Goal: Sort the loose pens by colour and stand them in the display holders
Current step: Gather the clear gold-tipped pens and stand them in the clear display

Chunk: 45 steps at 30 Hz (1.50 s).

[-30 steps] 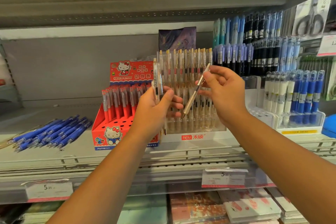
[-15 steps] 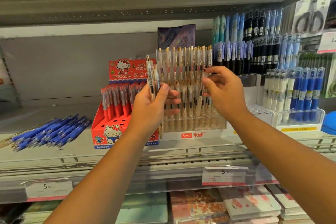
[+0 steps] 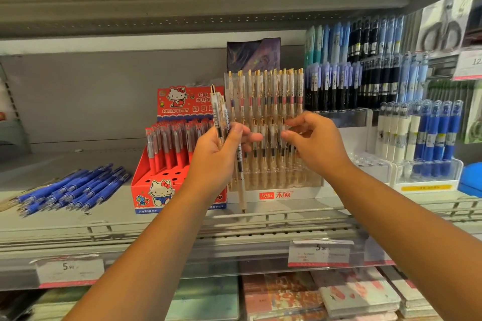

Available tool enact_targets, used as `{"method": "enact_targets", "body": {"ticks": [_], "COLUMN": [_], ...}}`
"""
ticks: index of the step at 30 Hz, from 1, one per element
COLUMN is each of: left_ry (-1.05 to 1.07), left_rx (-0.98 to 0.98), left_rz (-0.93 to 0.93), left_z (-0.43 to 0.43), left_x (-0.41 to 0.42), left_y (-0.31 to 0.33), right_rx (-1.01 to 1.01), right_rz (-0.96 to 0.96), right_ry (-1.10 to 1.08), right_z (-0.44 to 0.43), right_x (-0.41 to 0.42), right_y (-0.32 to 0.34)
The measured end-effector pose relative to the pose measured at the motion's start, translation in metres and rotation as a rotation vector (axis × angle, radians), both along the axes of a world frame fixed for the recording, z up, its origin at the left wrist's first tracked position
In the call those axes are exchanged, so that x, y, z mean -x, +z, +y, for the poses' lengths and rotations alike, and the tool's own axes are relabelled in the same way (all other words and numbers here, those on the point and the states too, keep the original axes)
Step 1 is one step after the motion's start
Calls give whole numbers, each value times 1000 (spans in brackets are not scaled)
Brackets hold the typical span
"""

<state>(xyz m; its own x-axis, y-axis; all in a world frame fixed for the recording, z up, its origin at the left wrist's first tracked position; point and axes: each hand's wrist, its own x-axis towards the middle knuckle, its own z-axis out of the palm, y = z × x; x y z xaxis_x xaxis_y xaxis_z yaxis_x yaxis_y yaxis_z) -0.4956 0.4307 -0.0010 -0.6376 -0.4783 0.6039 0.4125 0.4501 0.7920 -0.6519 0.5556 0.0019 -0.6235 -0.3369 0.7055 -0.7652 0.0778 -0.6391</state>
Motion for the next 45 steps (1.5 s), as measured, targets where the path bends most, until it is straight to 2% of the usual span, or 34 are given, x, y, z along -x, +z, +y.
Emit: {"method": "enact_targets", "body": {"ticks": [7,10,11,13,16,18,23,31,39,45], "left_ry": [78,65,64,65,29,-10,-100,-98,-84,-145], "left_rx": [60,61,62,60,-6,-61,-42,-142,-103,-149], "left_rz": [-23,-9,-1,16,37,38,55,71,-17,-34], "left_z": [1,1,0,-2,-4,-3,0,2,-6,-6], "left_x": [-3,-2,-2,0,1,1,0,0,0,0], "left_y": [0,0,-1,-1,-3,-3,-2,0,-4,-5], "right_rx": [-51,-49,-34,-16,-76,-95,-9,124,323,338], "right_rz": [90,258,314,334,166,76,-56,21,80,95], "right_ry": [-115,-197,-166,42,393,449,453,426,193,57], "right_z": [4,3,1,-3,-9,-13,-15,-6,19,27], "right_x": [-7,-19,-26,-40,-58,-61,-58,-44,-4,12], "right_y": [0,1,2,0,-5,-8,-9,-6,5,3]}}
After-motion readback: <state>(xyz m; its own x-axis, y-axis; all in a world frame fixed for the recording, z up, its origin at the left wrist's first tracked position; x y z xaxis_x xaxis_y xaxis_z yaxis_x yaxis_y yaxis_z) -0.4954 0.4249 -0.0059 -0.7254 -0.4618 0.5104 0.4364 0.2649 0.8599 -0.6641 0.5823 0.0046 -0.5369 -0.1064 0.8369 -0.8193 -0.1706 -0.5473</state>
